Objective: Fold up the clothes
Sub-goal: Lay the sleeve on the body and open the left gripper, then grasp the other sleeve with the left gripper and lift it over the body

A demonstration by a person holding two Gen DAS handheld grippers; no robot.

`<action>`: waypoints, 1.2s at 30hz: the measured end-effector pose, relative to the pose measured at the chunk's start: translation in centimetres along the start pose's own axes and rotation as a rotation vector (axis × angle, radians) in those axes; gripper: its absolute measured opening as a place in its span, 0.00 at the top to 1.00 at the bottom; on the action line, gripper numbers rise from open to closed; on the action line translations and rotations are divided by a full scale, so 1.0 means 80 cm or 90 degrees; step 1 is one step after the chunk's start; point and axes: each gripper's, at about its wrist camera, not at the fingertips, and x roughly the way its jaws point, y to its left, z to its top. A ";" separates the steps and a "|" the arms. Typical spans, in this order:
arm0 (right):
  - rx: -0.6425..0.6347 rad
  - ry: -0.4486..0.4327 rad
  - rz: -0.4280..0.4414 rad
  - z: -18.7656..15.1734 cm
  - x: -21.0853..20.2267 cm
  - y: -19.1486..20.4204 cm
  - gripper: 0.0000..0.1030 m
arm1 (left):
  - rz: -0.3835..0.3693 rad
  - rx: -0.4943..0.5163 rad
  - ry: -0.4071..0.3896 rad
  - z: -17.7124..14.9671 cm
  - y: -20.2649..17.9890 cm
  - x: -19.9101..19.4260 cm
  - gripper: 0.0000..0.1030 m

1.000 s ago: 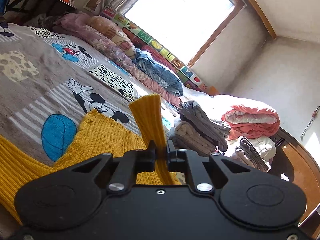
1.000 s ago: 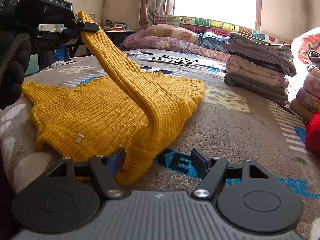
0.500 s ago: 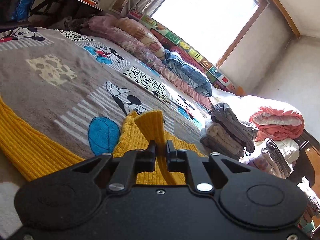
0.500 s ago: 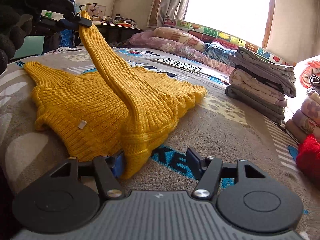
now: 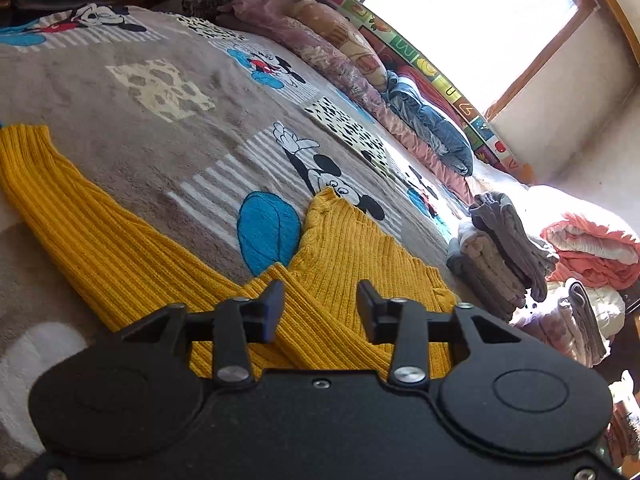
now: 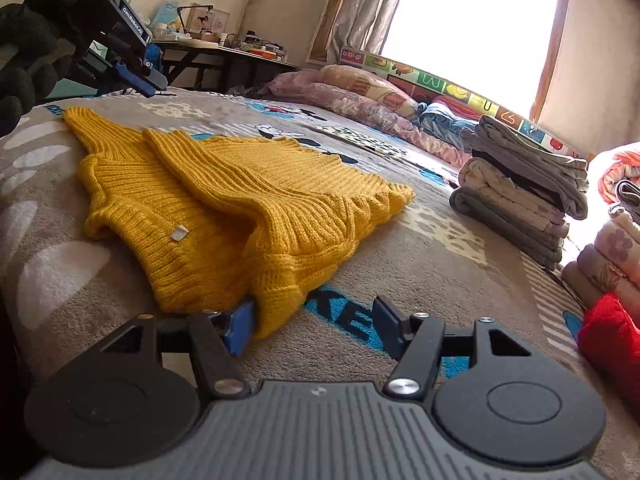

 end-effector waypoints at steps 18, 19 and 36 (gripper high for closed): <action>0.004 -0.021 0.001 0.003 0.010 0.001 0.39 | -0.008 -0.189 0.050 -0.020 0.040 0.023 0.61; 0.004 -0.020 0.001 0.003 0.010 0.000 0.39 | -0.009 -0.189 0.053 -0.020 0.039 0.028 0.61; -0.032 -0.033 -0.009 -0.001 0.010 0.009 0.39 | -0.012 -0.048 -0.108 -0.004 0.008 -0.007 0.95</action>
